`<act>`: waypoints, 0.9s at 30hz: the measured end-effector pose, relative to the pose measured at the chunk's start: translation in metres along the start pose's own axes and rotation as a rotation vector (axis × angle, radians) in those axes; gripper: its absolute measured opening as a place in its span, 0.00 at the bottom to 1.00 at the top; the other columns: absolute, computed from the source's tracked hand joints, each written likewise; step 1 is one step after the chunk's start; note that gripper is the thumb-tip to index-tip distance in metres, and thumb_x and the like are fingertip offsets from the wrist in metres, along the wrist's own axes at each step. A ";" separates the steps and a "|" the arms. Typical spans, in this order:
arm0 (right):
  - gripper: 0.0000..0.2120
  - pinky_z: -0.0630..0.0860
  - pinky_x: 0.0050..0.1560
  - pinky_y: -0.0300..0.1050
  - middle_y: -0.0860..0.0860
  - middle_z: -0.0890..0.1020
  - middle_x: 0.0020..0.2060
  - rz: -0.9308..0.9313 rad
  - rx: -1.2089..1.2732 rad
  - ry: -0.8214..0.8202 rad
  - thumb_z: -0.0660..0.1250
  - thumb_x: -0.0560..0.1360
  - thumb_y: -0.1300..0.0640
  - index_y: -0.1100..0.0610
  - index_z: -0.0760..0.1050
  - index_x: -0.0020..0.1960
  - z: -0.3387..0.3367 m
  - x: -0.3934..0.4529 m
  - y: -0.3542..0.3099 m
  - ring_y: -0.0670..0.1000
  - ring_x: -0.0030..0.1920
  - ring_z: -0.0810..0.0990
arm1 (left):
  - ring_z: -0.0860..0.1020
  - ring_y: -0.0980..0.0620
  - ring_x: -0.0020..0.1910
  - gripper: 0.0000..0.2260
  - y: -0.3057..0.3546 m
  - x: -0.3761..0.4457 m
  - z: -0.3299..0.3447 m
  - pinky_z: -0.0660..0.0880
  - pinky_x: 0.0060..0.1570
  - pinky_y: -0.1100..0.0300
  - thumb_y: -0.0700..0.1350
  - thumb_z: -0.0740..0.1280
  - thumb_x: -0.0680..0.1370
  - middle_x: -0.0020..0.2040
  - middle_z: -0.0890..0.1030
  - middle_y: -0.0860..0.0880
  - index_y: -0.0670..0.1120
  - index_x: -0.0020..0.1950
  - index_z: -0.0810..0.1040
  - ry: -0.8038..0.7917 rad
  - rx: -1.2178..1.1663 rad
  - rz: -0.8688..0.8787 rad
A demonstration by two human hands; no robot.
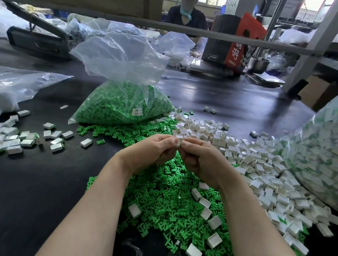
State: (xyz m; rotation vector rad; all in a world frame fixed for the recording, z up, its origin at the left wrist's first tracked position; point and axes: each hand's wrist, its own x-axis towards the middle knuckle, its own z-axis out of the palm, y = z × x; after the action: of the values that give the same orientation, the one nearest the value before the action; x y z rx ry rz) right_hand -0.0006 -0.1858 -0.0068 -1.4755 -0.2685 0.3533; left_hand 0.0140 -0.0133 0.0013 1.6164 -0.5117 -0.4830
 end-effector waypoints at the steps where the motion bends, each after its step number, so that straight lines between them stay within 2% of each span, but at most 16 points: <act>1: 0.05 0.55 0.26 0.37 0.49 0.65 0.29 0.003 0.002 -0.011 0.58 0.82 0.59 0.60 0.70 0.49 -0.001 0.000 0.001 0.44 0.26 0.59 | 0.59 0.57 0.26 0.16 0.000 0.000 0.000 0.55 0.26 0.64 0.43 0.53 0.85 0.27 0.64 0.54 0.46 0.36 0.64 -0.006 -0.007 -0.002; 6: 0.05 0.55 0.27 0.36 0.47 0.67 0.30 0.015 -0.014 -0.036 0.60 0.81 0.58 0.59 0.72 0.49 -0.005 -0.001 0.004 0.43 0.26 0.60 | 0.59 0.58 0.25 0.16 0.001 -0.001 0.002 0.55 0.25 0.66 0.42 0.52 0.85 0.27 0.63 0.54 0.45 0.36 0.65 -0.015 0.012 -0.031; 12: 0.12 0.57 0.28 0.35 0.43 0.70 0.30 0.017 -0.044 -0.077 0.62 0.80 0.55 0.48 0.80 0.41 -0.005 -0.004 0.002 0.42 0.27 0.61 | 0.58 0.58 0.24 0.16 0.000 -0.002 0.001 0.55 0.22 0.68 0.43 0.53 0.85 0.29 0.62 0.52 0.46 0.37 0.66 -0.024 0.013 -0.082; 15: 0.12 0.59 0.27 0.33 0.43 0.71 0.30 0.021 -0.042 -0.082 0.61 0.80 0.56 0.49 0.80 0.42 -0.005 -0.004 0.001 0.42 0.27 0.62 | 0.58 0.57 0.26 0.15 0.000 -0.002 0.001 0.54 0.24 0.67 0.44 0.54 0.85 0.30 0.63 0.51 0.47 0.38 0.67 -0.025 0.043 -0.086; 18: 0.12 0.59 0.26 0.32 0.43 0.71 0.29 0.022 -0.047 -0.085 0.62 0.79 0.56 0.49 0.79 0.39 -0.005 -0.005 0.001 0.42 0.27 0.61 | 0.58 0.57 0.26 0.14 0.000 -0.002 0.000 0.54 0.24 0.66 0.44 0.54 0.84 0.31 0.62 0.50 0.47 0.39 0.66 -0.033 0.067 -0.090; 22: 0.14 0.61 0.27 0.31 0.42 0.71 0.29 0.014 -0.074 -0.090 0.59 0.82 0.59 0.51 0.77 0.41 -0.005 -0.007 -0.001 0.41 0.27 0.62 | 0.59 0.57 0.25 0.13 0.001 -0.004 -0.003 0.54 0.25 0.65 0.44 0.55 0.84 0.31 0.62 0.51 0.47 0.40 0.66 -0.051 0.094 -0.103; 27: 0.17 0.60 0.27 0.32 0.43 0.71 0.29 0.014 -0.085 -0.095 0.60 0.81 0.58 0.47 0.79 0.37 -0.004 -0.007 -0.001 0.42 0.27 0.61 | 0.59 0.58 0.25 0.10 0.002 -0.004 -0.001 0.56 0.23 0.68 0.45 0.55 0.85 0.32 0.63 0.51 0.45 0.44 0.67 -0.041 0.112 -0.106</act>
State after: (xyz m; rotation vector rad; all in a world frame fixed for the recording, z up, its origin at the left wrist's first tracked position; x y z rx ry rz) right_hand -0.0048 -0.1926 -0.0055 -1.5464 -0.3531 0.4290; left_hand 0.0113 -0.0101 0.0031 1.7508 -0.4925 -0.5762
